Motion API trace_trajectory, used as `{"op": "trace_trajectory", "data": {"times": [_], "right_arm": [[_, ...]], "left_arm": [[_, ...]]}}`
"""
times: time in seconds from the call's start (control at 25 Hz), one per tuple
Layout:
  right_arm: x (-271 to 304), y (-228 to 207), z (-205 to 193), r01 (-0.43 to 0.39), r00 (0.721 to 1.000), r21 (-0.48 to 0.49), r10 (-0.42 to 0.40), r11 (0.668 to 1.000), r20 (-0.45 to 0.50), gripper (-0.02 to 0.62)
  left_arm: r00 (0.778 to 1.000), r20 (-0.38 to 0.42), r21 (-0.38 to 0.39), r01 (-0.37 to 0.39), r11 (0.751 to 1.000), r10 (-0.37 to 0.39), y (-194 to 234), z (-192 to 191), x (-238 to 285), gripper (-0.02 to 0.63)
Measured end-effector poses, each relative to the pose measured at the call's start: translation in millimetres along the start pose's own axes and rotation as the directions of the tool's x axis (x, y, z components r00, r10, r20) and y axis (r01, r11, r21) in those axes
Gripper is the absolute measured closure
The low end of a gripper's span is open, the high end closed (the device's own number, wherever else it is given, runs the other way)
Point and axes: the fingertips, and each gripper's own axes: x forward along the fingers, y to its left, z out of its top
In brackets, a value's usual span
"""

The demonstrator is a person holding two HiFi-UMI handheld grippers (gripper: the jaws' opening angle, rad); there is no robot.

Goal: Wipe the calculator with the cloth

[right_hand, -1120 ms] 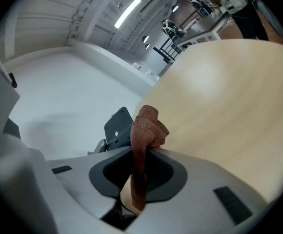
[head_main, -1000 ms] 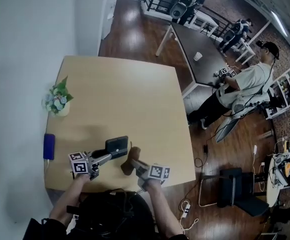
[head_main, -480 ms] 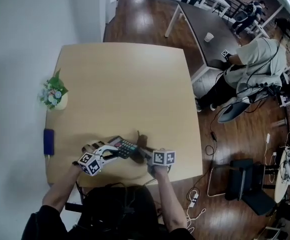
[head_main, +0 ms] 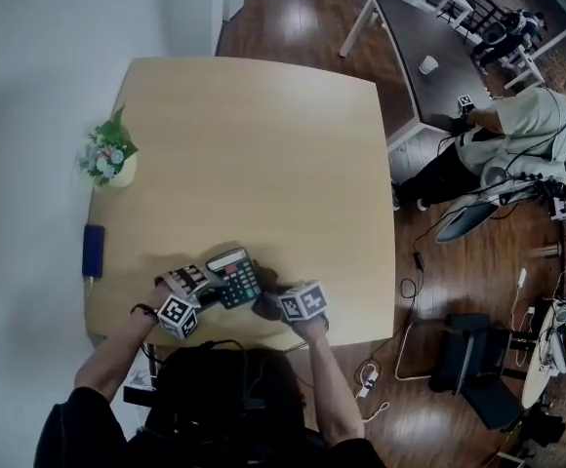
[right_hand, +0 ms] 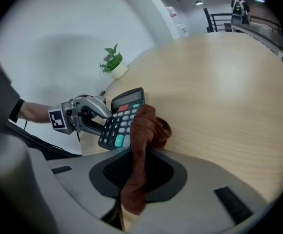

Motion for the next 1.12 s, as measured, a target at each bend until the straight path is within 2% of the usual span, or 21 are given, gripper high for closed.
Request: {"op": "trace_trajectory", "data": {"times": [0.12,0.2,0.28,0.36,0.4,0.44,0.52,0.6,0.64,0.68,0.72,0.76,0.8,0.84,0.88,0.92,0.96,1.0,1.04,1.08,1.12], "right_arm": [[2,5,-3,-0.024,1.000,0.061,0.024,0.998,0.009,0.531],[4,12,-7,-0.060,0.998,0.091,0.059,0.994,0.007,0.529],[4,21,-10,-0.097,0.995,0.110,0.098,0.989,0.002,0.529],[7,28,-17,-0.116,0.992,0.108,0.121,0.987,-0.032,0.529],[9,30,-23,-0.117,0.991,0.101,0.123,0.988,-0.056,0.529],[12,32,-28,-0.115,0.990,0.095,0.122,0.989,-0.073,0.529],[14,34,-32,-0.107,0.990,0.094,0.114,0.990,-0.083,0.529],[11,33,-32,-0.086,0.992,0.084,0.094,0.993,-0.086,0.529],[8,32,-32,-0.071,0.993,0.074,0.078,0.995,-0.087,0.529],[4,29,-30,-0.049,0.995,0.061,0.054,0.997,-0.086,0.529],[-1,25,-27,-0.018,0.997,0.045,0.021,0.999,-0.078,0.529],[-8,19,-22,0.023,0.998,0.027,-0.021,0.999,-0.060,0.529],[-16,13,-13,0.069,0.997,0.006,-0.068,0.998,-0.028,0.529],[-24,7,-3,0.112,0.994,-0.014,-0.112,0.994,0.020,0.529],[-31,2,9,0.146,0.987,-0.030,-0.143,0.989,0.077,0.529],[-38,0,21,0.167,0.978,-0.040,-0.161,0.985,0.132,0.529],[-42,-1,32,0.177,0.971,-0.048,-0.166,0.983,0.175,0.529],[-42,-1,39,0.178,0.966,-0.057,-0.164,0.982,0.199,0.529],[-38,-1,44,0.173,0.967,-0.068,-0.157,0.982,0.202,0.529],[-30,0,45,0.162,0.972,-0.080,-0.144,0.984,0.187,0.529],[-20,1,44,0.142,0.979,-0.087,-0.127,0.986,0.158,0.529]], "left_arm": [[1.000,-0.019,-0.130,-0.026,0.991,0.024,-3,-11,1,0.376],[0.999,-0.026,-0.261,-0.034,0.965,0.028,-4,-18,-6,0.359],[0.999,-0.021,-0.348,-0.034,0.937,0.029,-7,-17,-16,0.359],[1.000,-0.015,-0.381,-0.020,0.924,0.016,-12,-10,-26,0.359],[1.000,-0.016,-0.373,-0.011,0.928,0.005,-16,-7,-31,0.342],[1.000,-0.024,-0.348,-0.002,0.937,-0.007,-21,-6,-34,0.291],[0.999,-0.046,-0.293,0.008,0.956,-0.022,-28,-8,-37,0.288],[0.999,-0.052,-0.295,-0.008,0.956,-0.008,-24,-12,-45,0.288],[0.999,-0.049,-0.321,-0.027,0.947,0.012,-20,-15,-50,0.288],[0.999,-0.040,-0.374,-0.049,0.926,0.037,-16,-20,-56,0.288],[0.998,-0.022,-0.459,-0.069,0.886,0.067,-10,-23,-63,0.288],[0.995,0.008,-0.576,-0.080,0.814,0.103,-3,-26,-71,0.288],[0.988,0.051,-0.715,-0.067,0.696,0.147,3,-30,-78,0.287],[0.974,0.100,-0.854,-0.022,0.520,0.206,9,-34,-83,0.285],[0.950,0.140,-0.956,0.056,0.289,0.278,15,-39,-86,0.285],[0.921,0.162,-0.987,0.159,0.038,0.355,19,-42,-89,0.285],[0.890,0.169,-0.947,0.266,-0.180,0.422,23,-44,-89,0.285],[0.862,0.172,-0.872,0.359,-0.334,0.476,24,-43,-88,0.285],[0.841,0.173,-0.800,0.424,-0.425,0.513,23,-42,-86,0.285],[0.831,0.167,-0.751,0.456,-0.477,0.531,21,-40,-82,0.285],[0.831,0.154,-0.723,0.464,-0.513,0.535,18,-39,-77,0.285]]}}
